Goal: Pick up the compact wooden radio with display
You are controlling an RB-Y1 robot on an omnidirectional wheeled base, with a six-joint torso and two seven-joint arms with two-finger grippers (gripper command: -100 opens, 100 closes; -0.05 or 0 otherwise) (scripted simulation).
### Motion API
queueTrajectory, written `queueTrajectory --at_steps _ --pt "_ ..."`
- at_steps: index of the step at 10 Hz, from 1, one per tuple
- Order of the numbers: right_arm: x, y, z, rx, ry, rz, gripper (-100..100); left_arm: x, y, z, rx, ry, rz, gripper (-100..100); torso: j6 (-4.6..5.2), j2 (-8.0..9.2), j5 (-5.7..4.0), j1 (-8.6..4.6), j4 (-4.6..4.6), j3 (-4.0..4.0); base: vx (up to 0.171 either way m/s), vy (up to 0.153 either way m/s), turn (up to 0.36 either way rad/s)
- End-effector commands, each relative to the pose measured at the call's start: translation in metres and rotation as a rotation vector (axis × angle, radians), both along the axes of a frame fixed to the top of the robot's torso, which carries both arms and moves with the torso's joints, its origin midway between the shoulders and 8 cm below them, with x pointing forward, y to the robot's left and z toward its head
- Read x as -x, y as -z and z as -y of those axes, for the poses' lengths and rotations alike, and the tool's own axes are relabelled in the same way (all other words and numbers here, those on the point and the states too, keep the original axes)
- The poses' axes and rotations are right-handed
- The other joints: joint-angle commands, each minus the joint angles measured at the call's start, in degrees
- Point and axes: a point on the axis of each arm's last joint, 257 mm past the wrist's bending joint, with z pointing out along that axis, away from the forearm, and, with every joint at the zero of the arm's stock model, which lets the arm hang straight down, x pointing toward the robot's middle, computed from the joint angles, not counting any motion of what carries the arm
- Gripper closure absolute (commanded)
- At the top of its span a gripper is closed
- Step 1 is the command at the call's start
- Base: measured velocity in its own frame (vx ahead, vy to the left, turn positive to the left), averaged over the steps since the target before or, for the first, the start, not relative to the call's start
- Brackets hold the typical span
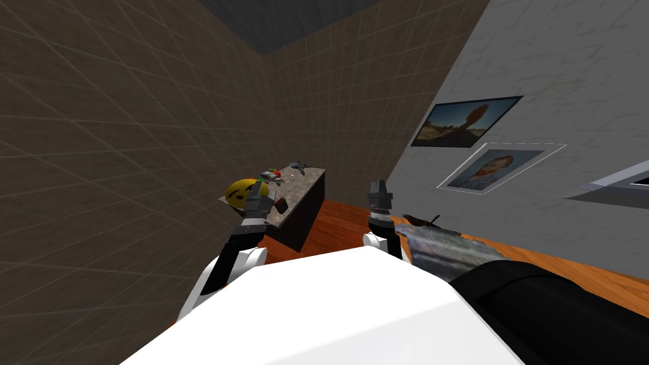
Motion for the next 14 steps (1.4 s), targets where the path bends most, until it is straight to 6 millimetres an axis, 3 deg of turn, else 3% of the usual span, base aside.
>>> queueTrajectory --at_steps 1,14 --pt "0.0 0.0 0.0 0.0 0.0 0.0 0 -0.004 0.008 0.003 0.012 0.008 -0.032 -100 0.0 0.0 0.0 0.0 0.0 0.0 -0.055 0.032 0.001" --pt "0.0 0.0 0.0 0.0 0.0 0.0 0 -0.041 0.069 0.036 0.112 0.087 -0.301 -100 -0.01 -0.25 0.02 0.08 -0.05 -0.14 -0.03 0.048 0.011"
